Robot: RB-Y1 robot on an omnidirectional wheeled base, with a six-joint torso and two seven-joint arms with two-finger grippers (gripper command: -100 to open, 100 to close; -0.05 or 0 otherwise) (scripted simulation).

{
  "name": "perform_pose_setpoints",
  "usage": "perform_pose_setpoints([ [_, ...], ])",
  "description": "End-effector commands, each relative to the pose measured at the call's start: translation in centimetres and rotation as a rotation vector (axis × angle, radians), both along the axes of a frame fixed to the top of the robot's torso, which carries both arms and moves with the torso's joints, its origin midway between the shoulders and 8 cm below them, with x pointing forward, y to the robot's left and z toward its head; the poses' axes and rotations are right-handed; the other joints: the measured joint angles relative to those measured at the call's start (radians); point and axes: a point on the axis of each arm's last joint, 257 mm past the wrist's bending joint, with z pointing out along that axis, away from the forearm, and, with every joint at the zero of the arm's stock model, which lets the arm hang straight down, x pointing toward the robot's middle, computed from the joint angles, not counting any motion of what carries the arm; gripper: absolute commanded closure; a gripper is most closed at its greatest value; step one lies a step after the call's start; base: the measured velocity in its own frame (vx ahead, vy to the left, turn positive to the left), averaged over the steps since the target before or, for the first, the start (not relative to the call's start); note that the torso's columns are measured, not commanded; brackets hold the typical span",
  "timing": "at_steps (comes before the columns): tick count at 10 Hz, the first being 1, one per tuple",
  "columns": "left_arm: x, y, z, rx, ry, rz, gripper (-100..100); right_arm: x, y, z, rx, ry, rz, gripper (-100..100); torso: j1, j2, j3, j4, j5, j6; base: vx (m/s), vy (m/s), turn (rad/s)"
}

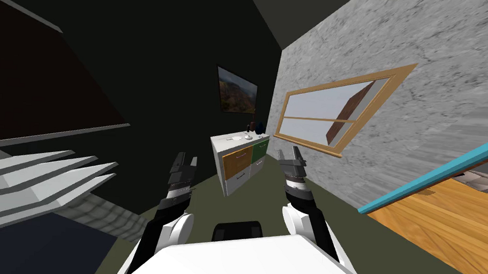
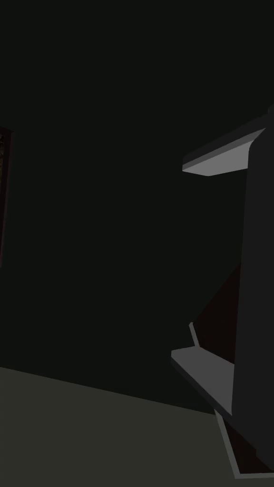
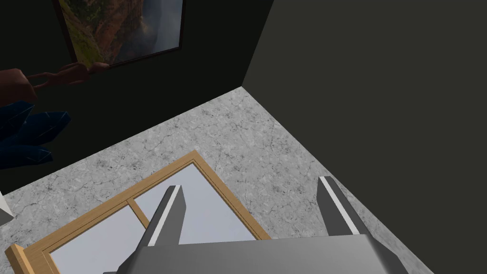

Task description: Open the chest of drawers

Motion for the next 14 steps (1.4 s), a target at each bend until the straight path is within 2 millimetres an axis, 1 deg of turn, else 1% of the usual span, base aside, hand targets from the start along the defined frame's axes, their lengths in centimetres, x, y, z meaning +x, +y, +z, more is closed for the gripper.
perform_pose_setpoints([
  [1, 0.0, 0.0, 0.0, 0.0, 0.0, 0.0, 0, 0.0, 0.0, 0.0, 0.0, 0.0, 0.0, 0, 0.0, 0.04, -0.082, 0.041, 0.0, 0.0, 0.0, 0.0, 0.0],
  [3, 0.0, 0.0, 0.0, 0.0, 0.0, 0.0, 0, 0.0, 0.0, 0.0, 0.0, 0.0, 0.0, 0, 0.0, 0.175, -0.351, 0.176, 0.0, 0.0, 0.0, 0.0, 0.0],
  [9, 0.0, 0.0, 0.0, 0.0, 0.0, 0.0, 0, 0.0, 0.0, 0.0, 0.0, 0.0, 0.0, 0, 0.0, 0.618, -1.234, 0.617, 0.0, 0.0, 0.0, 0.0, 0.0],
  [10, 0.2, -0.2, -0.2, 0.03, 0.012, -0.018, -100, 0.0, 0.0, 0.0, 0.0, 0.0, 0.0, 0, 0.0, 0.691, -1.382, 0.691, 0.0, 0.0, 0.018, -0.015, 0.016],
  [11, 0.3, -0.3, -0.5, 0.05, 0.022, -0.03, -100, 0.0, 0.0, 0.0, 0.0, 0.0, 0.0, 0, 0.0, 0.725, -1.451, 0.724, 0.0, 0.0, 0.034, -0.035, 0.028],
  [14, 0.8, -0.2, -1.5, 0.094, 0.06, -0.057, -100, 0.0, 0.0, 0.0, 0.0, 0.0, 0.0, 0, -0.002, 0.736, -1.477, 0.737, -0.001, 0.0, 0.063, -0.076, 0.035],
])
